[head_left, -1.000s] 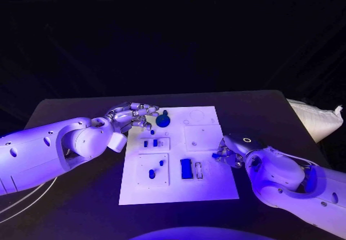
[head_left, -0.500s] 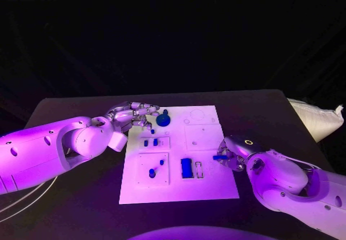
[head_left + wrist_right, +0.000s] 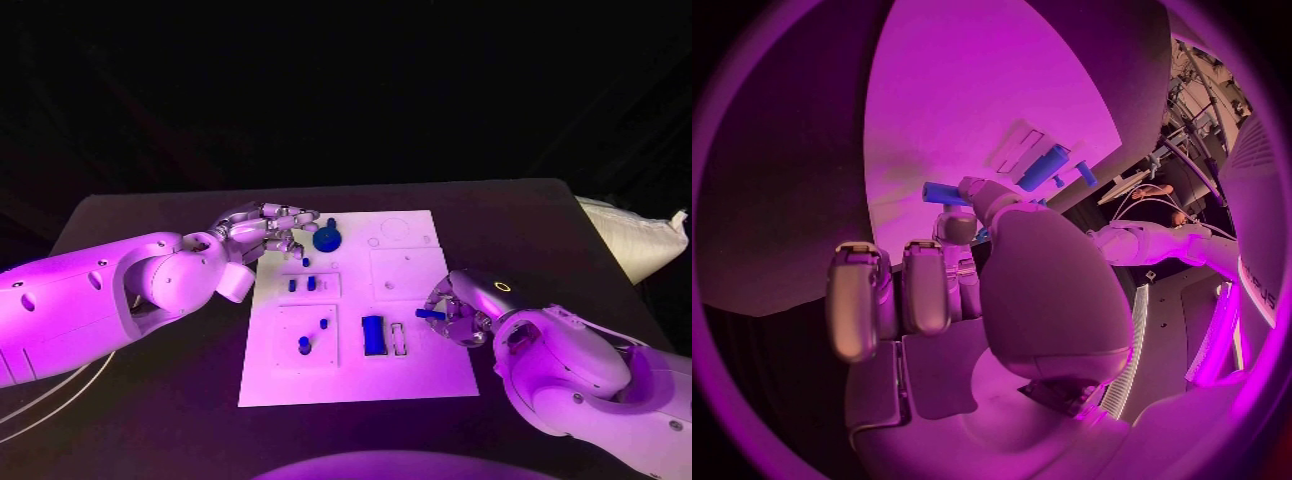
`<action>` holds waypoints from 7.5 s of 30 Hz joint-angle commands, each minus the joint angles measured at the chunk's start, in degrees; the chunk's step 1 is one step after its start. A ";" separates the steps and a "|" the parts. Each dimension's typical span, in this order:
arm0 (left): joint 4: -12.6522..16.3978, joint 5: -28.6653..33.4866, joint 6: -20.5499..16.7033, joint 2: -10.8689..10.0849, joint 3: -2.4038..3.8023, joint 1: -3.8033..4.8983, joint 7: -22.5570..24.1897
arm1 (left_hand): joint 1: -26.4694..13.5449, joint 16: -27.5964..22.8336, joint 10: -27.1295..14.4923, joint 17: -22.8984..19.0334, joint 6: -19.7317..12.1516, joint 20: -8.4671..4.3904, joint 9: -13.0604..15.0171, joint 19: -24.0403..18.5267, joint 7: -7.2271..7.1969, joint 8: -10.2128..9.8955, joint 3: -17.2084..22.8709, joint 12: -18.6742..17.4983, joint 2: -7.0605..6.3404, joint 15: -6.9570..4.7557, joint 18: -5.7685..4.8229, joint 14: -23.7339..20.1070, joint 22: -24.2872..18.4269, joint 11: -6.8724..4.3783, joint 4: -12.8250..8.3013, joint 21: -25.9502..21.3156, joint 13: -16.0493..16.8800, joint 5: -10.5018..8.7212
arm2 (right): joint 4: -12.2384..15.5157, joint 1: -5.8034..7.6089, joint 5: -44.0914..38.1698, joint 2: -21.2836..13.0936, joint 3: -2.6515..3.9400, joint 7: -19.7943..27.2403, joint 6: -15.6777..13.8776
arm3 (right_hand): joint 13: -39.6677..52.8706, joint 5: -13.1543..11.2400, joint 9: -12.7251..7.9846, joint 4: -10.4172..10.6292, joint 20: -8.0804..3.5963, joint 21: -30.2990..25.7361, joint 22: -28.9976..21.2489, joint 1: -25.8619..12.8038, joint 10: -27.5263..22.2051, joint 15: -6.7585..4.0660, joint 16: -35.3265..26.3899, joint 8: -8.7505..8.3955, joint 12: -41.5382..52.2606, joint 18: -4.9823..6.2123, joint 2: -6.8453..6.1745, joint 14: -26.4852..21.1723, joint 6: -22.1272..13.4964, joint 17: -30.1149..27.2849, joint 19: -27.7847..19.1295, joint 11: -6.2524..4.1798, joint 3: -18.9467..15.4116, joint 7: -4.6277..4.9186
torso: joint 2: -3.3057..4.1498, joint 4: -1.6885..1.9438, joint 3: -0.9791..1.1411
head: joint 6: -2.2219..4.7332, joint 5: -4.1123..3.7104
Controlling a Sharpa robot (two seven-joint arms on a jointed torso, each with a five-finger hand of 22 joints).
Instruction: Assemble the parts on the task board
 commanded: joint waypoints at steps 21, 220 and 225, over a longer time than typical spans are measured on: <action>0.29 -0.43 1.04 -0.02 0.02 0.01 0.02 | 0.19 0.25 -0.43 -0.16 -0.43 0.38 -0.09 -0.04 -0.07 0.27 -0.22 0.09 0.43 -0.08 1.10 -0.42 -0.06 0.04 -0.13 -0.29 0.10 -0.01 | 0.88 -0.06 13.38 0.95 0.07 -0.87 -1.63 | 1.94 1.34 1.73 3.40 -0.22 0.77 5.81 -6.21 1.73 -0.32 1.29 0.80 2.79 -0.50 -0.60 3.45 0.38 1.10 0.89 -0.21 -0.12 -0.45 | 0.04 -0.05 0.01 | -0.85 0.40; -4.08 3.69 -28.39 7.51 1.23 -5.69 17.25 | -45.24 -53.50 -35.55 -31.03 -33.36 -0.49 -4.64 -51.29 -11.00 -6.60 -8.87 -14.16 6.33 -1.95 -4.34 -46.97 -38.40 -2.67 -4.56 -29.84 -6.20 -6.11 | -31.41 12.64 95.06 15.49 -5.44 63.53 -13.67 | -61.68 -21.28 -11.41 -8.00 3.20 -77.01 -67.24 -40.70 -52.11 4.30 -75.79 -8.83 -46.33 2.18 9.00 -56.43 -43.40 -70.32 -60.22 0.80 -22.02 0.48 | -9.55 2.86 0.19 | 10.59 -0.31; -0.80 1.13 -35.56 7.73 1.99 -6.88 18.97 | -52.08 -58.09 -40.49 -31.03 -38.11 -1.81 -4.64 -54.73 -11.00 -6.60 -10.22 -14.16 6.33 -1.95 -4.96 -51.34 -40.38 -6.74 -4.56 -29.84 -6.20 -6.11 | -26.69 14.52 99.84 14.70 -8.50 67.27 -20.25 | -61.68 -21.28 -11.41 -8.00 2.18 -78.04 -68.76 -47.85 -57.28 4.30 -75.79 -8.83 -46.33 1.56 9.00 -61.85 -48.10 -74.61 -64.66 0.80 -22.02 -3.90 | -9.56 2.87 0.19 | 10.59 -0.31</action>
